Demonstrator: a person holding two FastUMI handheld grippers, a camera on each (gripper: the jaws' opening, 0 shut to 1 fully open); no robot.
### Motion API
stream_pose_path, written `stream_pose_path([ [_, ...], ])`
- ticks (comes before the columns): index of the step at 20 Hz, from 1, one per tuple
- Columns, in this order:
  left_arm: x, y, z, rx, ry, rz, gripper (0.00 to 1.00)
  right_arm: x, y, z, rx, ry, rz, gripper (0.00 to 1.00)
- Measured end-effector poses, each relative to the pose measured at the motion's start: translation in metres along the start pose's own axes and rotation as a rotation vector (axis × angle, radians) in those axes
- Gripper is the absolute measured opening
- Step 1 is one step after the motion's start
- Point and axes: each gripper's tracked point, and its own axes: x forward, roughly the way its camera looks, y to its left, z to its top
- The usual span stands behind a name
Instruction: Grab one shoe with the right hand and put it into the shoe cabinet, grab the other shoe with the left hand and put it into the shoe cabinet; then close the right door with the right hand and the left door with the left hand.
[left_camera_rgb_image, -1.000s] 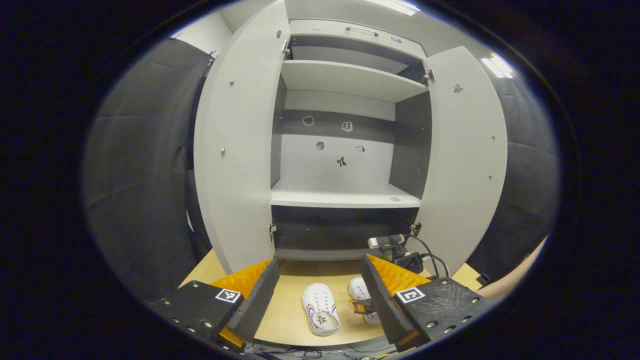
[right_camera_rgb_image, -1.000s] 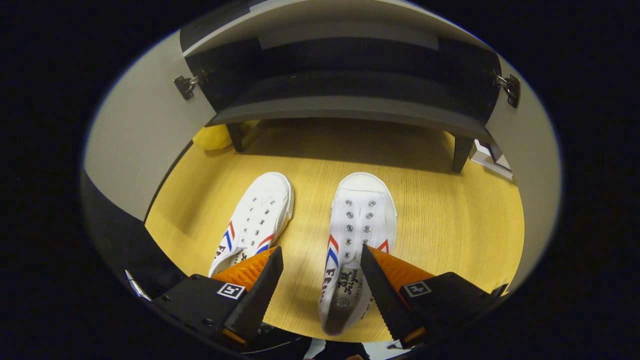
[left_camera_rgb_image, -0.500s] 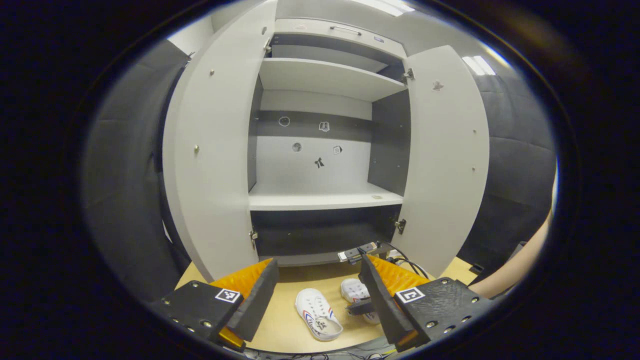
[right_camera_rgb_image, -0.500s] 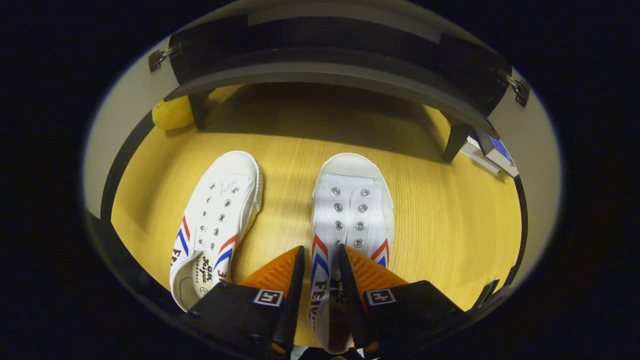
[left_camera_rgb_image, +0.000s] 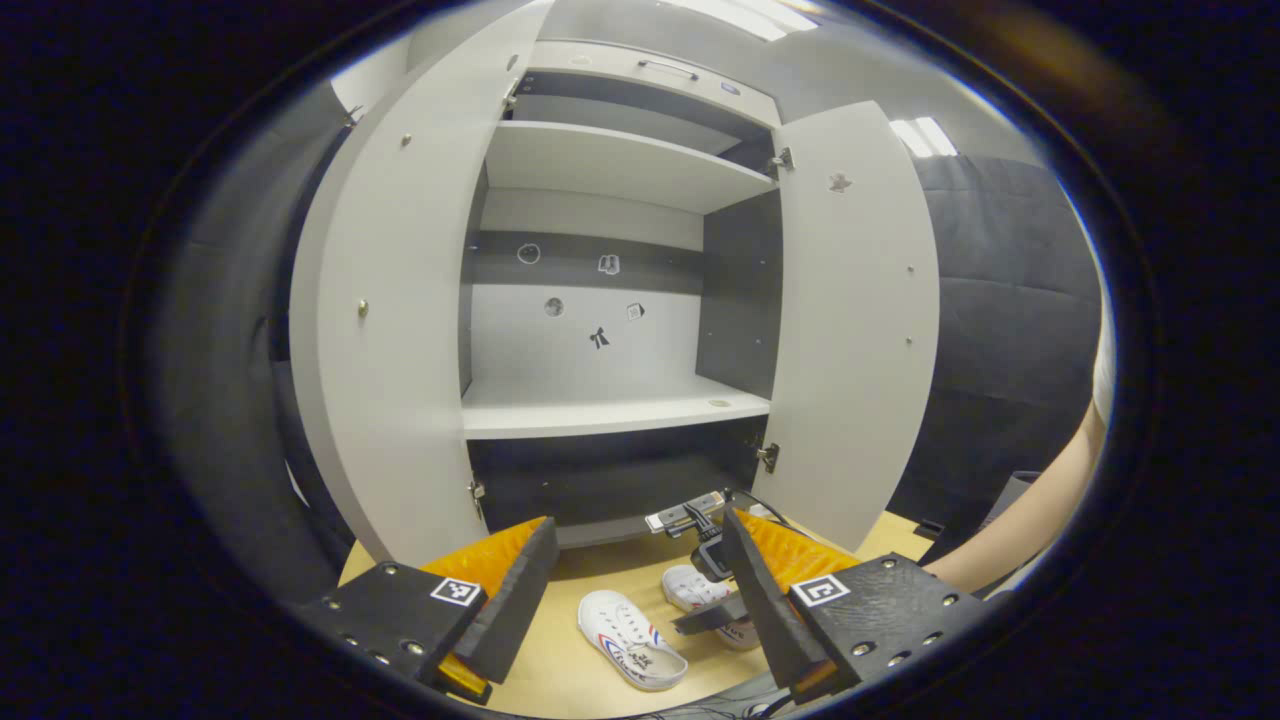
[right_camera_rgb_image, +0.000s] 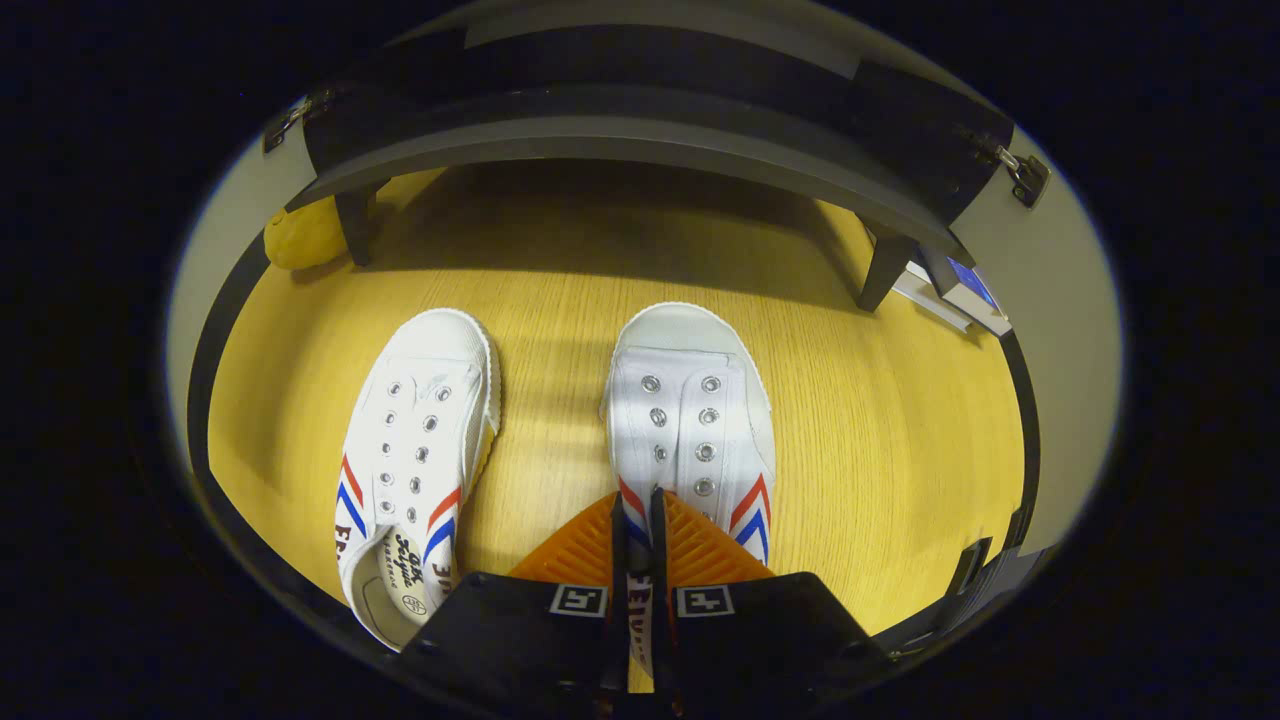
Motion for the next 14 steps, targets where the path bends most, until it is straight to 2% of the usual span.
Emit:
stream_pose_path([
  [2,0.002,-0.002,0.001,0.005,0.0,-0.018,0.95,0.013,0.0,0.0,0.0,0.006,0.025,0.03],
  [6,0.006,-0.007,0.009,0.066,-0.021,-0.04,0.96,0.009,-0.001,-0.002,0.074,0.012,0.064,0.02],
  [9,0.014,-0.002,0.011,0.126,-0.013,0.009,0.94,0.009,-0.001,-0.002,0.065,0.021,0.092,0.02],
  [14,0.019,-0.003,0.017,0.123,-0.01,0.071,0.96,0.001,-0.002,0.0,0.067,-0.016,0.124,0.02],
])
